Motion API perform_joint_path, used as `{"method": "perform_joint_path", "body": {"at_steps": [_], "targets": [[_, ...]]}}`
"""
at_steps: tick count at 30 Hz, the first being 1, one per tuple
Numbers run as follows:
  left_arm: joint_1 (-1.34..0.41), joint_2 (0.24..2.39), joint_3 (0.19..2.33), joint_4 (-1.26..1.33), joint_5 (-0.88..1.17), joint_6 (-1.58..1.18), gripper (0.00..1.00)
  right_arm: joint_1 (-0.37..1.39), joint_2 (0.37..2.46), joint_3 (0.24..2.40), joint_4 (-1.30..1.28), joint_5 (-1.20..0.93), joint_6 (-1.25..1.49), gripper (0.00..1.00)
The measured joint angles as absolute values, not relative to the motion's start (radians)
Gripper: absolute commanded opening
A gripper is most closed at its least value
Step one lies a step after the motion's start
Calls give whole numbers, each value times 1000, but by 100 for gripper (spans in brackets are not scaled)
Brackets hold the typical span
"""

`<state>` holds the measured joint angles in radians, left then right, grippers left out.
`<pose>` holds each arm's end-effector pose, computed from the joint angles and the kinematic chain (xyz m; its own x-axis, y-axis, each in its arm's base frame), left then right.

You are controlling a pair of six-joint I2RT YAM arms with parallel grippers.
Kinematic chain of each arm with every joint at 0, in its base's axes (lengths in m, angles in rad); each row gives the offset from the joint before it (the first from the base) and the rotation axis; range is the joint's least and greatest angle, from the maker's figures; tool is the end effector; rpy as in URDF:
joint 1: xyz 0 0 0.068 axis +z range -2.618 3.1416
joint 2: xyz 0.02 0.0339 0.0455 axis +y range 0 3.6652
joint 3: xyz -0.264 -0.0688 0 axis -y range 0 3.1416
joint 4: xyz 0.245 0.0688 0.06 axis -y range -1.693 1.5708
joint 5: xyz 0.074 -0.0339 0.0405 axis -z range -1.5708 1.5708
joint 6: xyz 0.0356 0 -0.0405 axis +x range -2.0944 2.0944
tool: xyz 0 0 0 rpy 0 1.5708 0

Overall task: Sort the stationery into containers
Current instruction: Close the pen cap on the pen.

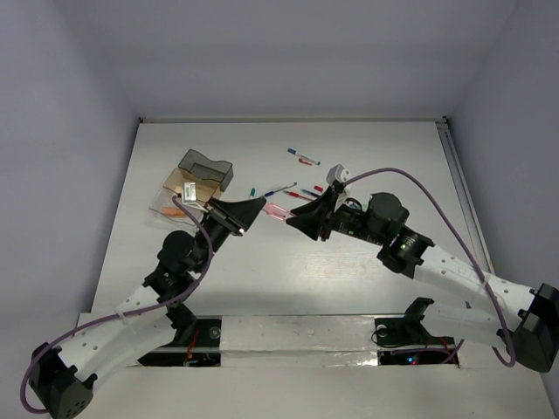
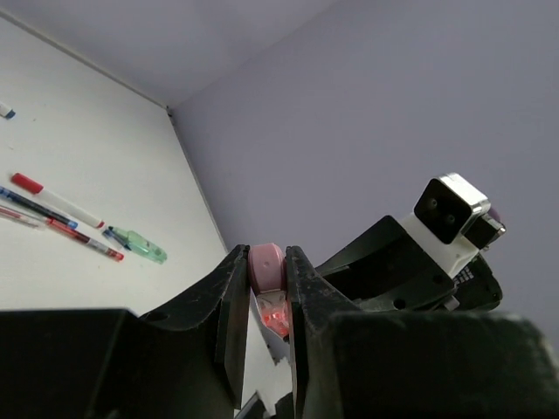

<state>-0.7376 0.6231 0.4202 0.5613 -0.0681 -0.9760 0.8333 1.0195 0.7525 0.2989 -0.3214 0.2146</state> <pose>0.1202 -0.1060 0.3154 -0.3712 -0.7792 -0.5050 0.5646 0.2424 -0.7890 0.1541 0.1864 0.3351 -0.1738 0.1092 -0.9787 -0.8982 0.3900 0.2030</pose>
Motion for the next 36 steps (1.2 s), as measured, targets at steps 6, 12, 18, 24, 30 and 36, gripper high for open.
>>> {"method": "perform_joint_path", "body": {"at_steps": [6,12,18,24,30,36], "targets": [[-731,618,390,625,-81,-1033,0,849,1037,737,356,-299,214,0],[-731,627,384,683,-83,-1053,0,869,1038,737,390,-267,213,0],[-725,671,384,737,-79,-1060,0,879,1042,736,402,-229,213,0],[-725,669,384,712,-85,-1036,0,884,1042,738,385,-209,200,0],[-725,636,387,653,-86,-984,0,888,1042,780,298,-211,178,0],[-711,687,389,691,-74,-970,0,889,1112,869,196,-210,165,0]]}}
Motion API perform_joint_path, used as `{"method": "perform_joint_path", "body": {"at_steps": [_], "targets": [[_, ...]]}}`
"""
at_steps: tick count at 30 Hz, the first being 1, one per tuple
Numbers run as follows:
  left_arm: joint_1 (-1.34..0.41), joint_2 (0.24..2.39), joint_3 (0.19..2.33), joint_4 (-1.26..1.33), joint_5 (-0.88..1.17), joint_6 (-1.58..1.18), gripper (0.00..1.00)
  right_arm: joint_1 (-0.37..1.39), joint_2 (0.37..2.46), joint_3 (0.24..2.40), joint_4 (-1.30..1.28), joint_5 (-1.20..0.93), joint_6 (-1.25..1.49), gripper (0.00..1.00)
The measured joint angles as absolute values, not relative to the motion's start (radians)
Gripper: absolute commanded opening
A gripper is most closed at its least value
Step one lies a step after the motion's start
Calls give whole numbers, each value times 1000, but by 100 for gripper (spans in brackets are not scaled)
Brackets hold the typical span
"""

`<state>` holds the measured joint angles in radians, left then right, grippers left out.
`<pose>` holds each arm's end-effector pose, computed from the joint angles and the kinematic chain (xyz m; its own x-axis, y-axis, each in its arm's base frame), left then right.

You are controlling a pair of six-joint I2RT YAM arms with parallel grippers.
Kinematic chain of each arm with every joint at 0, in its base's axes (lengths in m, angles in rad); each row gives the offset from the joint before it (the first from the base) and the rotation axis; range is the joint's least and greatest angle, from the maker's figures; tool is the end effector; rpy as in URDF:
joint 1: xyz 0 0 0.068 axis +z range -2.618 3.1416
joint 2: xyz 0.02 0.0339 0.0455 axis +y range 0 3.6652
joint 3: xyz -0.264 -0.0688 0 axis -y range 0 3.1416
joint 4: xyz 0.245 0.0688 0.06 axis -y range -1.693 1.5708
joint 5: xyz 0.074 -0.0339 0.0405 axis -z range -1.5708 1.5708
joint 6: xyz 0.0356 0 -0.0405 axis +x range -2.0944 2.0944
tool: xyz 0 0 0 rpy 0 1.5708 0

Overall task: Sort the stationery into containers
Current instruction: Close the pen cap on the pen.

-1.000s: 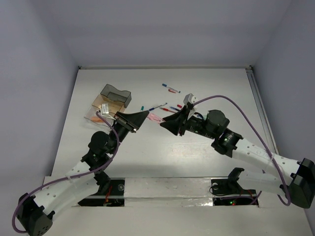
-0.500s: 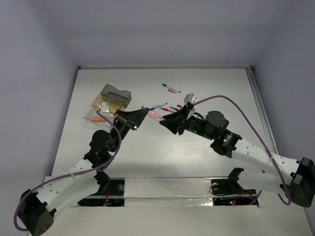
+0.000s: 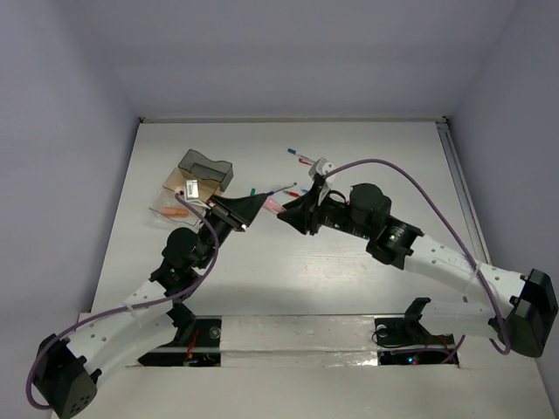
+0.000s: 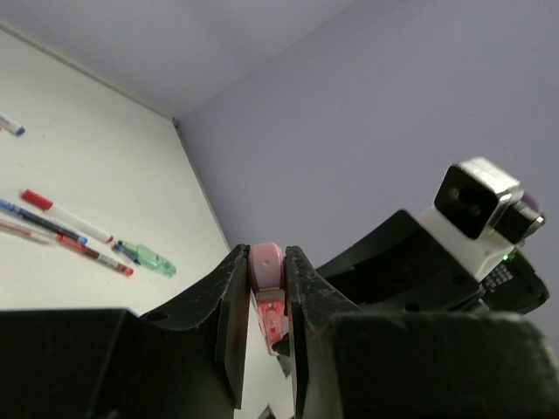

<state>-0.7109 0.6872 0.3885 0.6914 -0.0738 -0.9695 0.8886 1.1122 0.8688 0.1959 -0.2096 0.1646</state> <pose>0.1297 -0.1082 0.3081 -0.3300 -0.8011 -0.4994 0.5781 0.2468 -0.7778 0.1607 0.2096 0.3442 -0.1754 0.0383 -0.9838 -0.8733 0.4553 0.1734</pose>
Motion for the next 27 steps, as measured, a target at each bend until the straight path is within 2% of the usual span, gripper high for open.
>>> {"method": "perform_joint_path", "body": {"at_steps": [13,18,21,22,24,25,27], "targets": [[-712,683,388,691,-34,-978,0,890,1172,934,197,-239,181,0],[-697,692,388,716,-76,-978,0,891,1249,1005,203,-252,181,0],[-690,688,388,705,-114,-969,0,891,1282,1026,209,-257,185,39],[-690,680,388,694,-120,-968,0,891,1283,1026,209,-258,189,55],[-700,643,388,655,-119,-956,0,891,1277,1025,219,-247,202,67],[-709,618,388,636,-117,-950,0,891,1267,1022,223,-239,205,77],[-722,574,388,617,-119,-943,0,891,1224,996,239,-224,216,84]]}}
